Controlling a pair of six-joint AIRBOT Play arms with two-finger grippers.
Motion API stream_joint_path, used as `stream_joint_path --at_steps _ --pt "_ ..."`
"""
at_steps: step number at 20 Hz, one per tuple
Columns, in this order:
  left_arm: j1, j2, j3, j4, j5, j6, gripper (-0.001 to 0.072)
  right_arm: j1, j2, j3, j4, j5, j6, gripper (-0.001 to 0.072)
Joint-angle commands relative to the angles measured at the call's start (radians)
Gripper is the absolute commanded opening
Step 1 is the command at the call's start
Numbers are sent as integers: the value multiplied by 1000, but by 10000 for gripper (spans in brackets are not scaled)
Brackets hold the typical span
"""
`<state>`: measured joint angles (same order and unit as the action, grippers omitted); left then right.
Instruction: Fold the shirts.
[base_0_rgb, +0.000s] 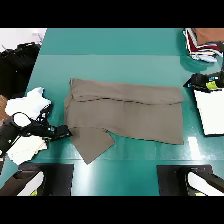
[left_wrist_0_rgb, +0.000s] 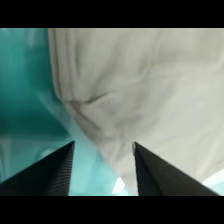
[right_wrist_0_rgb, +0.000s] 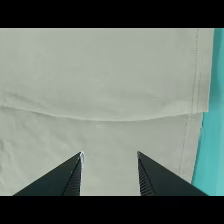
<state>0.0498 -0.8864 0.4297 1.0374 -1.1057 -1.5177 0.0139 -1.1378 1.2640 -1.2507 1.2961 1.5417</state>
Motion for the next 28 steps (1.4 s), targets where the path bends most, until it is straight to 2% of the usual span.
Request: stream_joint_path --at_steps 1,3,4,5,9,13,14,15,20,22,23,24,28 --pt "0 3 -38 -74 72 4 430 1 2 0 3 15 1 400" --pt "0 3 -38 -150 74 62 428 1 2 0 2 31 1 399" --pt "0 3 -38 -163 61 85 320 1 2 -1 0 49 0 400" --pt "0 3 -38 -164 47 116 41 -4 2 -1 -2 69 -1 400" --pt "0 5 -8 -163 29 135 25 -76 10 -21 -28 197 -14 400" --pt "0 5 107 -163 -6 158 25 -218 124 -277 -161 238 -14 414" --pt "0 5 130 -163 -6 158 25 -268 155 -362 -156 229 -14 522" --pt "0 5 148 -163 -6 158 25 -323 180 -452 -144 217 -14 569" --pt "0 4 164 -163 -4 158 26 -473 210 -765 39 97 -27 552" --pt "0 4 164 -163 -11 158 25 -470 210 -816 74 42 -35 547" --pt "0 4 164 -163 -13 158 26 -470 210 -830 82 25 -37 481" --pt "0 4 164 -163 -12 158 26 -470 210 -838 80 12 -37 445" --pt "0 4 164 -161 -10 158 26 -470 210 -838 80 8 -44 439"
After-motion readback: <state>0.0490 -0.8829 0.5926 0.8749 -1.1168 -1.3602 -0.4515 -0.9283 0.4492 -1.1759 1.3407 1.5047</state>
